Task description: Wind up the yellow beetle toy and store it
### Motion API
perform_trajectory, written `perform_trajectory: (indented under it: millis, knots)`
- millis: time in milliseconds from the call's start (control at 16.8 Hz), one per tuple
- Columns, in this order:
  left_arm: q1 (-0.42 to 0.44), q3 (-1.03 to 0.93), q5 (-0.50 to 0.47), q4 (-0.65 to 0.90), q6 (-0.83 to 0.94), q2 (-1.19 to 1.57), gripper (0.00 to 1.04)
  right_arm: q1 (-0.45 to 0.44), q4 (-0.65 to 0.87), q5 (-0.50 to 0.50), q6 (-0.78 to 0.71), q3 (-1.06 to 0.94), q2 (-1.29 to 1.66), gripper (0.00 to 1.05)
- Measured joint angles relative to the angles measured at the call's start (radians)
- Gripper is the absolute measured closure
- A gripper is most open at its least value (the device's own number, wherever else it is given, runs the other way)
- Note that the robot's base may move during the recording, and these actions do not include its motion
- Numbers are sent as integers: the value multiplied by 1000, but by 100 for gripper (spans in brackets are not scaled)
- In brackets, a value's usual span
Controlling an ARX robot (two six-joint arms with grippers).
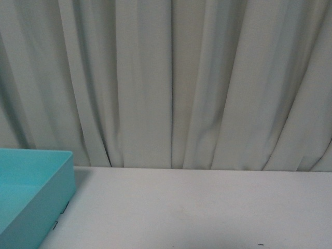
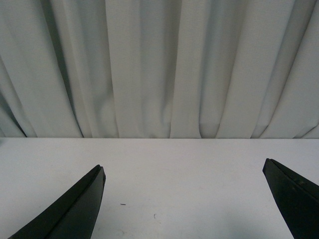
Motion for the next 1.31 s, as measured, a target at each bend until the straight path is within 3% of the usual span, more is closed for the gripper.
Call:
perform_trajectory:
  millis: [475,653,712,772,890,1306]
  knots:
    - [0,0,0,0,0,0,103,0,0,0,0,0,0,7]
    - [0,0,0,0,-1,0,75,0,0,0,0,0,0,7]
    - [0,0,0,0,-1,0,57,0,0,0,0,0,0,7]
    - [0,0,0,0,-1,0,23,0,0,0,0,0,0,7]
    - [0,0,0,0,0,0,6,0,0,0,0,0,0,7]
    - [0,0,0,0,0,0,7,0,0,0,0,0,0,7]
